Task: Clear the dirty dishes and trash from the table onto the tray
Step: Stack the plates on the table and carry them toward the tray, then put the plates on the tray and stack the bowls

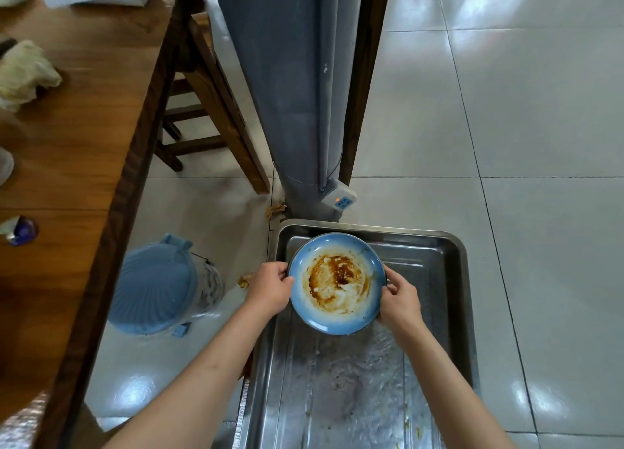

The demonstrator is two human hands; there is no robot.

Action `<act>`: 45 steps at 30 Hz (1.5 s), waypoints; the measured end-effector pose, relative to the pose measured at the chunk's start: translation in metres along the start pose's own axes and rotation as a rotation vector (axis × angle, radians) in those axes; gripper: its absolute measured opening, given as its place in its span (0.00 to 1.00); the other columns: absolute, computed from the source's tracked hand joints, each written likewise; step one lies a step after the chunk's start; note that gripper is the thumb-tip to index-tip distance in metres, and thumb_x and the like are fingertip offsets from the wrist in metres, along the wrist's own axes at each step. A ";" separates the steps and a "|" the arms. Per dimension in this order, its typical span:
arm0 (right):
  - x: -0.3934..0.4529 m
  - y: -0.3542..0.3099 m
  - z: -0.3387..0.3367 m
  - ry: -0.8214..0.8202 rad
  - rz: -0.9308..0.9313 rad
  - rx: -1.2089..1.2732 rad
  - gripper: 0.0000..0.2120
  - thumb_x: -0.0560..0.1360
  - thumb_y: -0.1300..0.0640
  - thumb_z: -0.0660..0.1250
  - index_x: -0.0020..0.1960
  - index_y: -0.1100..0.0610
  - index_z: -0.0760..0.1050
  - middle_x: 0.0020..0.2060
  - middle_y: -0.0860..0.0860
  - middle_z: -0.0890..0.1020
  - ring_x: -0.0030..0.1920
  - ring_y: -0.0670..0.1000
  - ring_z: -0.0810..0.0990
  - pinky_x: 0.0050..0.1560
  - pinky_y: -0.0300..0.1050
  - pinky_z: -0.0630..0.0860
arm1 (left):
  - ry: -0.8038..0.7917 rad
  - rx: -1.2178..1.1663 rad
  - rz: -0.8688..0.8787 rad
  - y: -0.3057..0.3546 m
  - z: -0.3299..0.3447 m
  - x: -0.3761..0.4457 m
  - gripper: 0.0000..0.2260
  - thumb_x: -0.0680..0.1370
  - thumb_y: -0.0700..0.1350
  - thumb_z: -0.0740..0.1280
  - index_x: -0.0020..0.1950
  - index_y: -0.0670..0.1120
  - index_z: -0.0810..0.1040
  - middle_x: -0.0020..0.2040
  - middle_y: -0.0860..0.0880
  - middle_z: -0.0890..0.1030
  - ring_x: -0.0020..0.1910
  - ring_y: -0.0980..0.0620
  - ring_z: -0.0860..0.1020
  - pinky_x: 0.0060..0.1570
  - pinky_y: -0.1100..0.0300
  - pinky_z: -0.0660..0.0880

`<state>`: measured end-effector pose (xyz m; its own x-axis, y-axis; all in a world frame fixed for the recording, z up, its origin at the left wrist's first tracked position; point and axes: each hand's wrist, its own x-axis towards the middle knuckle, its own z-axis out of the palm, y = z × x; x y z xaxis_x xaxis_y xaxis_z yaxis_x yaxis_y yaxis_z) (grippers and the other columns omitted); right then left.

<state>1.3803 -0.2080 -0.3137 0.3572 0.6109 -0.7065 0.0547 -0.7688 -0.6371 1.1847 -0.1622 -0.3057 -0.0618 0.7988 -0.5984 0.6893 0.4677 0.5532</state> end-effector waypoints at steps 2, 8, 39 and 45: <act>0.000 0.000 0.000 0.007 0.003 0.007 0.21 0.80 0.65 0.54 0.69 0.49 0.69 0.58 0.54 0.78 0.56 0.54 0.78 0.54 0.59 0.77 | 0.000 0.003 0.001 0.001 0.000 0.001 0.11 0.78 0.39 0.63 0.60 0.41 0.76 0.43 0.56 0.75 0.41 0.59 0.75 0.35 0.68 0.68; -0.001 0.000 0.002 0.020 0.007 -0.006 0.21 0.80 0.64 0.54 0.69 0.49 0.69 0.58 0.53 0.78 0.55 0.53 0.78 0.53 0.58 0.78 | 0.008 0.005 -0.006 0.001 0.000 -0.001 0.15 0.78 0.40 0.64 0.65 0.41 0.74 0.57 0.46 0.80 0.47 0.58 0.74 0.45 0.64 0.71; -0.236 -0.182 -0.032 -0.100 -0.710 -0.494 0.31 0.74 0.52 0.69 0.73 0.49 0.61 0.66 0.49 0.73 0.65 0.50 0.70 0.59 0.43 0.67 | 0.239 0.072 0.447 0.095 -0.201 -0.232 0.25 0.74 0.44 0.70 0.69 0.52 0.68 0.58 0.54 0.78 0.55 0.60 0.72 0.51 0.68 0.68; -0.292 -0.201 0.009 -0.177 -0.789 -0.581 0.30 0.73 0.53 0.69 0.72 0.49 0.61 0.64 0.49 0.74 0.61 0.46 0.71 0.54 0.32 0.64 | 0.342 0.054 0.403 0.045 -0.283 -0.281 0.24 0.72 0.44 0.73 0.66 0.53 0.72 0.53 0.59 0.78 0.54 0.63 0.74 0.48 0.78 0.65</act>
<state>1.2565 -0.2300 0.0182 -0.1196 0.9701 -0.2114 0.6819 -0.0745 -0.7276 1.0292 -0.2587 0.0515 -0.0097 0.9932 -0.1164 0.7427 0.0851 0.6642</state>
